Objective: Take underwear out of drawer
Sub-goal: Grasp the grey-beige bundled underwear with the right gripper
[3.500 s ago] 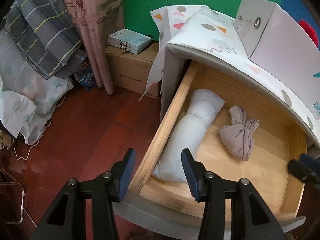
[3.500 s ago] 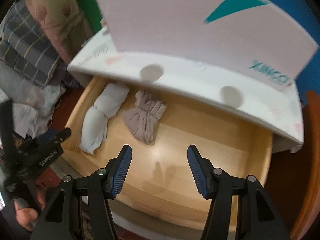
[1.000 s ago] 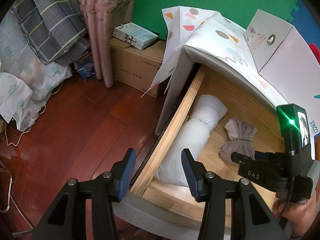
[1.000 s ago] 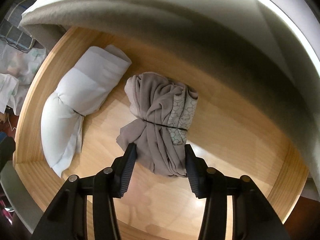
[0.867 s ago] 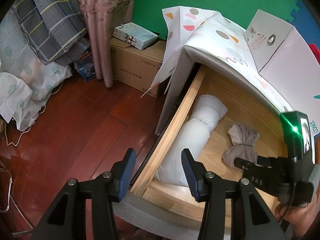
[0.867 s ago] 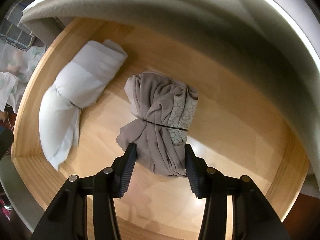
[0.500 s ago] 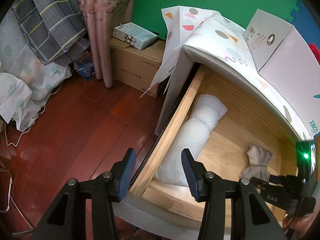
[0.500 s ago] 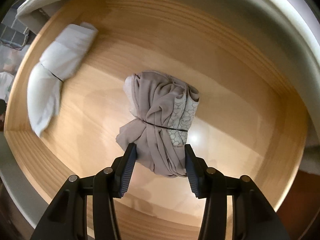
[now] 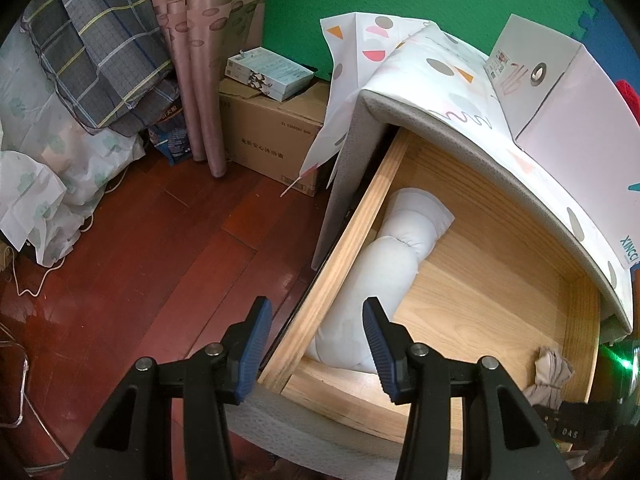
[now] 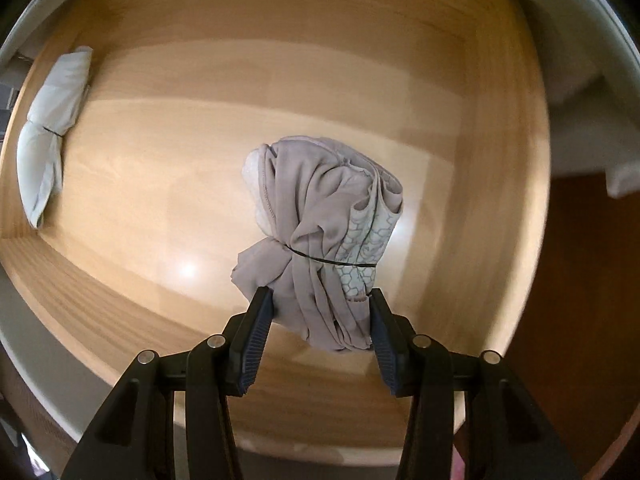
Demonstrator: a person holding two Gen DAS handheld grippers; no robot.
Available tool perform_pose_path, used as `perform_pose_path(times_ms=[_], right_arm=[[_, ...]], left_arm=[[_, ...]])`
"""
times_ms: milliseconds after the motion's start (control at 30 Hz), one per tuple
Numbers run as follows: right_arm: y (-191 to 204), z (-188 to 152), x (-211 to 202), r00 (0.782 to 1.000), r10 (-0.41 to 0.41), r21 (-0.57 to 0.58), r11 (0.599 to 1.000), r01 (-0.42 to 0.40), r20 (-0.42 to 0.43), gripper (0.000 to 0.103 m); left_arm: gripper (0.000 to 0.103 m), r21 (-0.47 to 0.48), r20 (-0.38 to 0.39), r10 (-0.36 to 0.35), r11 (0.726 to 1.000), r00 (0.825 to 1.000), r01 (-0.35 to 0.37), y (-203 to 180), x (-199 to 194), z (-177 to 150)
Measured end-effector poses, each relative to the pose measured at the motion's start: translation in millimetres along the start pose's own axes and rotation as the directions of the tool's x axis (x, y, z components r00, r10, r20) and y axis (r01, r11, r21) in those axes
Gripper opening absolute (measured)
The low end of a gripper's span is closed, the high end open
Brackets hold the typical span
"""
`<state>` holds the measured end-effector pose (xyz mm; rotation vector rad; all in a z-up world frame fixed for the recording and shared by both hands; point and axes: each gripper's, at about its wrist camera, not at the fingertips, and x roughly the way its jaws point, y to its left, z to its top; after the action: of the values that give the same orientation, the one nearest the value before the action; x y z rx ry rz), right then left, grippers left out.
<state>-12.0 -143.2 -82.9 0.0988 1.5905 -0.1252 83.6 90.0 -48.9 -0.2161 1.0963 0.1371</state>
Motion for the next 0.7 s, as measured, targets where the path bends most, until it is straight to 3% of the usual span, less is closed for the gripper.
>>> perform_pose_path(times_ms=[233, 333, 533, 700], right_arm=[[5.3, -6.4, -9.8, 0.999, 0.027, 0.058, 0.998, -0.029, 0.032, 0.048], [9.6, -2.4, -10.9, 0.998, 0.025, 0.08, 0.996, -0.029, 0.055, 0.056], [16.4, 15.6, -1.8, 0.997, 0.032, 0.1, 0.994, -0.039, 0.07, 0.061], [31.8, 15.9, 0.1, 0.998, 0.024, 0.097, 0.995, -0.031, 0.066, 0.06]], left_arm=[[0.048, 0.015, 0.007, 0.013, 1.0, 1.0, -0.013, -1.3, -1.4, -1.1], [0.048, 0.021, 0.005, 0.013, 1.0, 1.0, -0.013, -2.8, -1.6, -1.3], [0.048, 0.042, 0.004, 0.022, 0.999, 1.0, -0.022, -7.7, -2.8, -2.8], [0.048, 0.051, 0.0, 0.023, 0.998, 1.0, -0.023, -9.0, -2.4, -2.0]])
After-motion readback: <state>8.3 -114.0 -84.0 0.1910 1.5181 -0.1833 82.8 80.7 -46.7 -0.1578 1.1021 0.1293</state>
